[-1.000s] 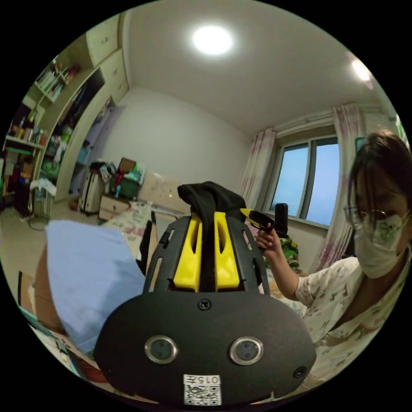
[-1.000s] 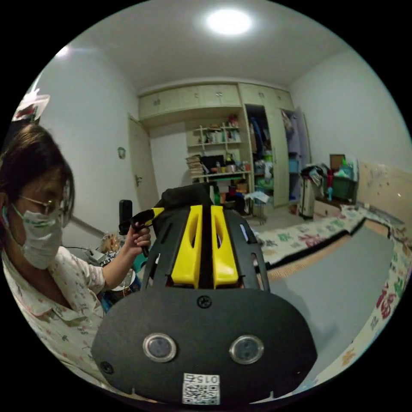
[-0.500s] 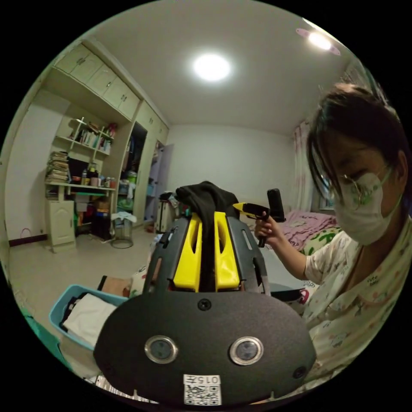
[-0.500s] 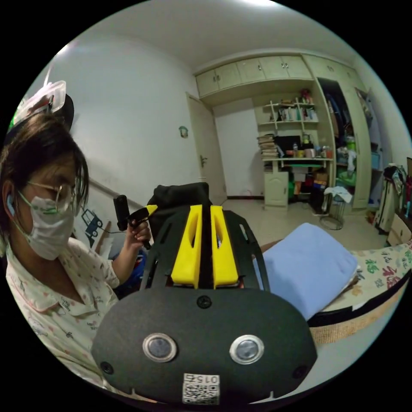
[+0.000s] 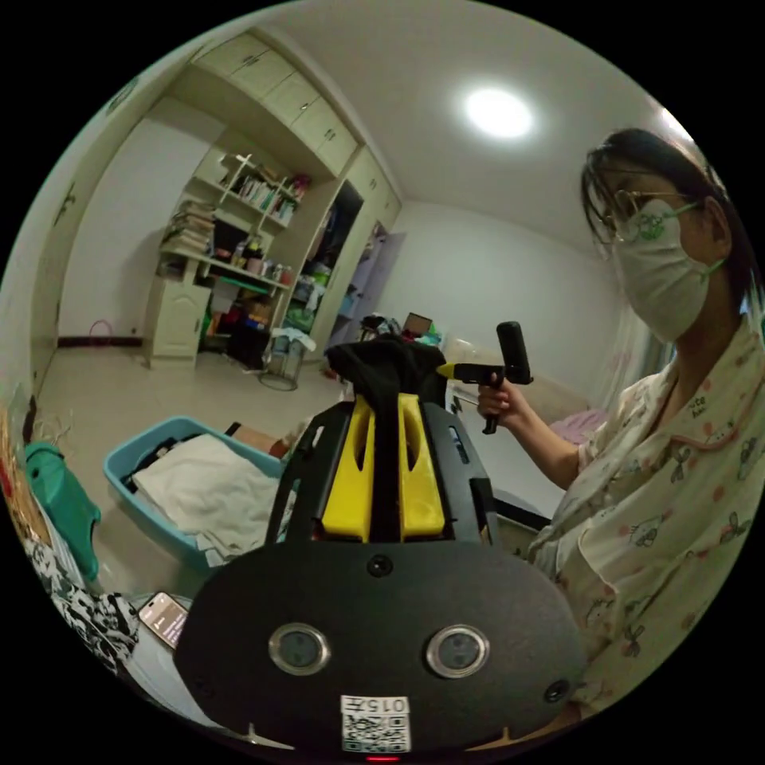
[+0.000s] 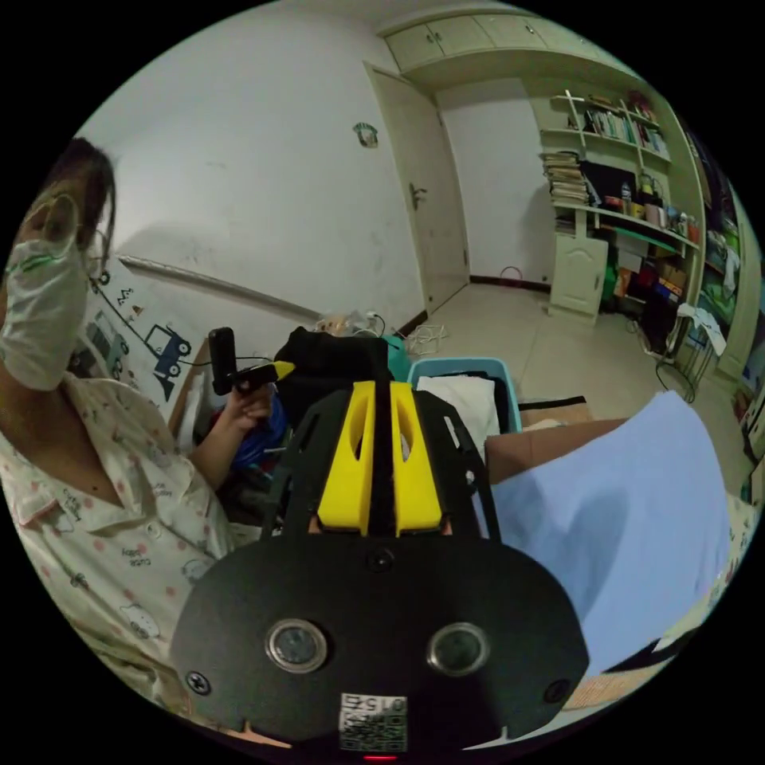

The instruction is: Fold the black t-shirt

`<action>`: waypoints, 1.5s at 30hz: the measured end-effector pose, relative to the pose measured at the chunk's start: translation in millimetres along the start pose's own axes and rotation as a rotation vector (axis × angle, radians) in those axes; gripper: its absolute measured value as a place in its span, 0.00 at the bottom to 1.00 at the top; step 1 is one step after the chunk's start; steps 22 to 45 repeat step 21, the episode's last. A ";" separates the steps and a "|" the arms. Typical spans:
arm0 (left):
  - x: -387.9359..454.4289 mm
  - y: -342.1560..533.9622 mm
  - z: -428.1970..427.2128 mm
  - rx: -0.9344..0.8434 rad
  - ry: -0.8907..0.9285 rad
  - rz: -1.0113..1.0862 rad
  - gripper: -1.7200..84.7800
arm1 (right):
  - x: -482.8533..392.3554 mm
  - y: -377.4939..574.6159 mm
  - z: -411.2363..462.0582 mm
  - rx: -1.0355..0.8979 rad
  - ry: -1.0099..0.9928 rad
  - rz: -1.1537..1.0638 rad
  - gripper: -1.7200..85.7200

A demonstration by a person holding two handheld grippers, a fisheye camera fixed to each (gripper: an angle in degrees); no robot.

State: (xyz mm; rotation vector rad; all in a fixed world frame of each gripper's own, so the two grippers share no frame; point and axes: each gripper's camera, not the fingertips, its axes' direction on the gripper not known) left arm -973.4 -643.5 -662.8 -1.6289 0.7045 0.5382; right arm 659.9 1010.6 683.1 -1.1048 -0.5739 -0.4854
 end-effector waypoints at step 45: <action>-173.1 194.9 89.6 -0.082 -0.508 -0.618 0.10 | 251.5 -58.4 59.2 -0.075 0.692 0.605 0.21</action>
